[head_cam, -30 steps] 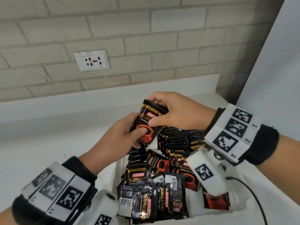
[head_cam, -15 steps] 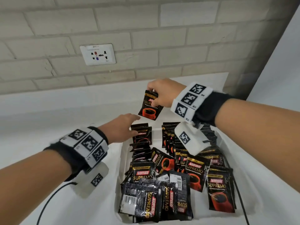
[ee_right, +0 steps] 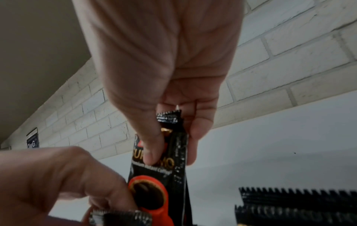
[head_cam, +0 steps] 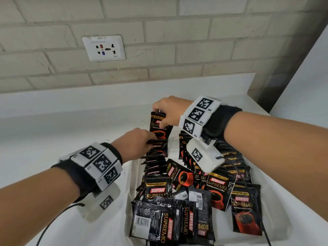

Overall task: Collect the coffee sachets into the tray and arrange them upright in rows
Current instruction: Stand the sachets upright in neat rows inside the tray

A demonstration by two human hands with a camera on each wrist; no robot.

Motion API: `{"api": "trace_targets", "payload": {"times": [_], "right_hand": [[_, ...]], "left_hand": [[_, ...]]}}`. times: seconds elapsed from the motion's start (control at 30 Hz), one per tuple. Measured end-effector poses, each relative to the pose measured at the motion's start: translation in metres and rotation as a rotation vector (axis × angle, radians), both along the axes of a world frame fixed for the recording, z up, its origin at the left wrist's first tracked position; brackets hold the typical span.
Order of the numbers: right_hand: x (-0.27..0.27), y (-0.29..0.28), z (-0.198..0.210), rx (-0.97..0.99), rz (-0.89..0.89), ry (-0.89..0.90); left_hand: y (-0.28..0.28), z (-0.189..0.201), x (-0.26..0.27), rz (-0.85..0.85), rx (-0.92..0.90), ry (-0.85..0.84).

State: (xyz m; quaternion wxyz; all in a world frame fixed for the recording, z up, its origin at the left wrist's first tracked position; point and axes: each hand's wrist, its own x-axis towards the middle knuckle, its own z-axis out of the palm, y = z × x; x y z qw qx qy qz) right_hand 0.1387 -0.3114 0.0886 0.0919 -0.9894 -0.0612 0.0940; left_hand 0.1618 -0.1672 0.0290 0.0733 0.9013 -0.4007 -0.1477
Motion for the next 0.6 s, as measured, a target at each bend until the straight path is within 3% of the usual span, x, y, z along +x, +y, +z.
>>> {"api": "trace_targets", "payload": {"times": [0.37,0.6], "right_hand": [[0.012,0.019,-0.005,-0.066,0.117,0.048],[0.011,0.029,-0.042,-0.158,0.179,0.052]], "left_hand": [[0.007,0.003,-0.002,-0.038,0.031,0.062],[0.007,0.001,-0.001,-0.021,0.017,0.064]]}}
